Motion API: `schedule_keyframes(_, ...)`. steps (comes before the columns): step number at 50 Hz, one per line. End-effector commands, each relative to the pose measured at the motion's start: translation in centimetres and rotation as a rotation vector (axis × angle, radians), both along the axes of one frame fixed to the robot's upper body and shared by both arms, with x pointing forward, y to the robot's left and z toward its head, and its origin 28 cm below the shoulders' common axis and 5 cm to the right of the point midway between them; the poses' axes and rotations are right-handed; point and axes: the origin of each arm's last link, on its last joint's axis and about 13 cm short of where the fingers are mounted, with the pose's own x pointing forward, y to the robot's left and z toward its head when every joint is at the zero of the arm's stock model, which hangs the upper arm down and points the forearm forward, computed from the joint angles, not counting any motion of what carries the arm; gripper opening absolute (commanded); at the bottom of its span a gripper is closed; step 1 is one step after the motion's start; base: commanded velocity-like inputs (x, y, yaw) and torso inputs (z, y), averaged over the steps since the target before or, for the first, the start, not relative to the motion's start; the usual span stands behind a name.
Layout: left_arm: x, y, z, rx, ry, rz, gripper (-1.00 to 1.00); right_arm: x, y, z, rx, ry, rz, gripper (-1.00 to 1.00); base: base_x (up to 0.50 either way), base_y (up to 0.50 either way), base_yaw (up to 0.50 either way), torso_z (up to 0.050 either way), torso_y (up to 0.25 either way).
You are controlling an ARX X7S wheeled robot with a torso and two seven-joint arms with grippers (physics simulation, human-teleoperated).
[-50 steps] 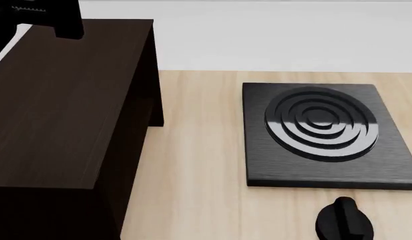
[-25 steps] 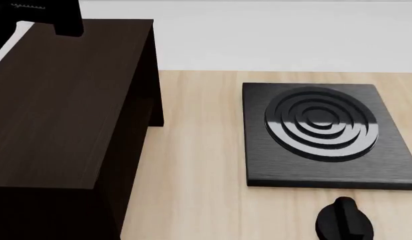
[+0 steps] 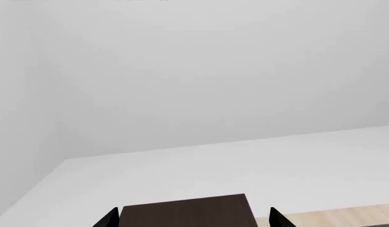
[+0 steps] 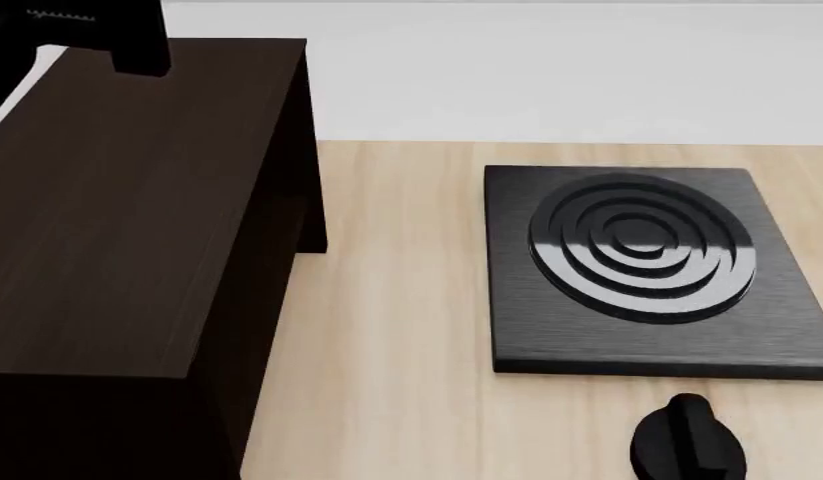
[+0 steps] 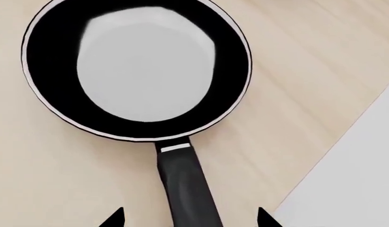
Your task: Put the frying pan under the cabinet shelf.
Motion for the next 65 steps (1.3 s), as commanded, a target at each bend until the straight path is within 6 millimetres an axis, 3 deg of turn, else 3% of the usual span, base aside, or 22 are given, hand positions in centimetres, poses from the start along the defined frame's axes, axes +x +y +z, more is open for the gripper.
schedule_keyframes(1, -0.1, -0.1, 0.2, 0.000, -0.005, -0.002, 1.00, 0.2, -0.1, -0.8, 0.015, 0.011, -0.007, 1.00, 0.00, 0.00, 0.00, 0.000, 0.000)
schedule_keyframes(33, -0.1, 0.2, 0.2, -0.004, -0.006, 0.005, 1.00, -0.3, -0.1, -2.2, 0.044, 0.044, -0.023, 1.00, 0.00, 0.00, 0.00, 0.000, 0.000)
schedule_keyframes(34, -0.1, 0.2, 0.2, -0.004, -0.007, 0.005, 1.00, -0.3, -0.1, -2.2, 0.041, 0.045, -0.033, -1.00, 0.00, 0.00, 0.00, 0.000, 0.000)
schedule_keyframes(41, -0.2, 0.1, 0.2, -0.002, -0.006, 0.002, 1.00, 1.4, 0.8, -0.2, 0.007, 0.020, 0.076, -1.00, 0.00, 0.00, 0.00, 0.000, 0.000)
schedule_keyframes(52, -0.3, 0.0, 0.1, -0.008, -0.007, -0.001, 1.00, 5.9, 3.6, 5.5, -0.089, -0.042, 0.297, -1.00, 0.00, 0.00, 0.00, 0.000, 0.000)
schedule_keyframes(65, -0.3, 0.4, 0.2, -0.013, -0.011, 0.005, 1.00, 7.7, 5.3, 10.2, -0.156, -0.056, 0.392, -1.00, 0.00, 0.00, 0.00, 0.000, 0.002)
